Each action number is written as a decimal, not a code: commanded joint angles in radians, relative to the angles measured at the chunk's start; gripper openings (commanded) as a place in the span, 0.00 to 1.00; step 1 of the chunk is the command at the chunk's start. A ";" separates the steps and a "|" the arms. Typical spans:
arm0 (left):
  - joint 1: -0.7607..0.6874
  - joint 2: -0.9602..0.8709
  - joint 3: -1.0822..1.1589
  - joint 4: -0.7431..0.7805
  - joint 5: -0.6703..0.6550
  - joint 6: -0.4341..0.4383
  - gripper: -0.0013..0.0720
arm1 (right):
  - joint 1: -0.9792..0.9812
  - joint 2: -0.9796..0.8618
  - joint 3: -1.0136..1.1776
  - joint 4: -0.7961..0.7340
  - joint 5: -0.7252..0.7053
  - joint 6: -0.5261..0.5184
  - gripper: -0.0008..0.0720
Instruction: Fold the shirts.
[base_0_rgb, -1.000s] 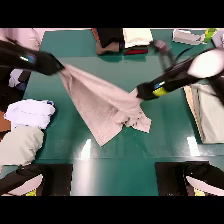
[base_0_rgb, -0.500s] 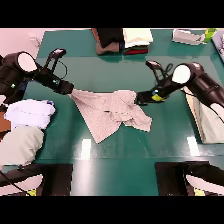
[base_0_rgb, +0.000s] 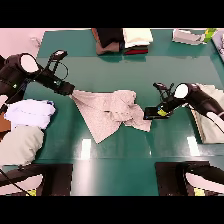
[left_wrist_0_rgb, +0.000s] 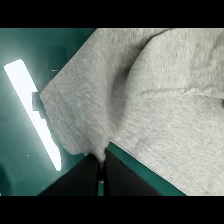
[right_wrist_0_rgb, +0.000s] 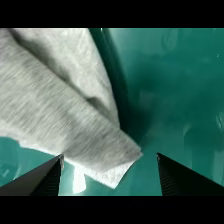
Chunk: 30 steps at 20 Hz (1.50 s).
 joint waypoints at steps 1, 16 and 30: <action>0.000 0.000 0.000 -0.001 -0.007 -0.003 0.05 | -0.006 -0.087 0.017 0.060 -0.021 -0.018 0.67; 0.002 0.414 0.519 0.031 -0.005 -0.033 0.05 | -0.205 0.474 0.715 0.000 -0.011 -0.054 0.03; 0.002 0.455 0.734 0.001 -0.021 -0.085 0.05 | -0.438 0.280 1.264 0.118 0.190 -0.054 0.03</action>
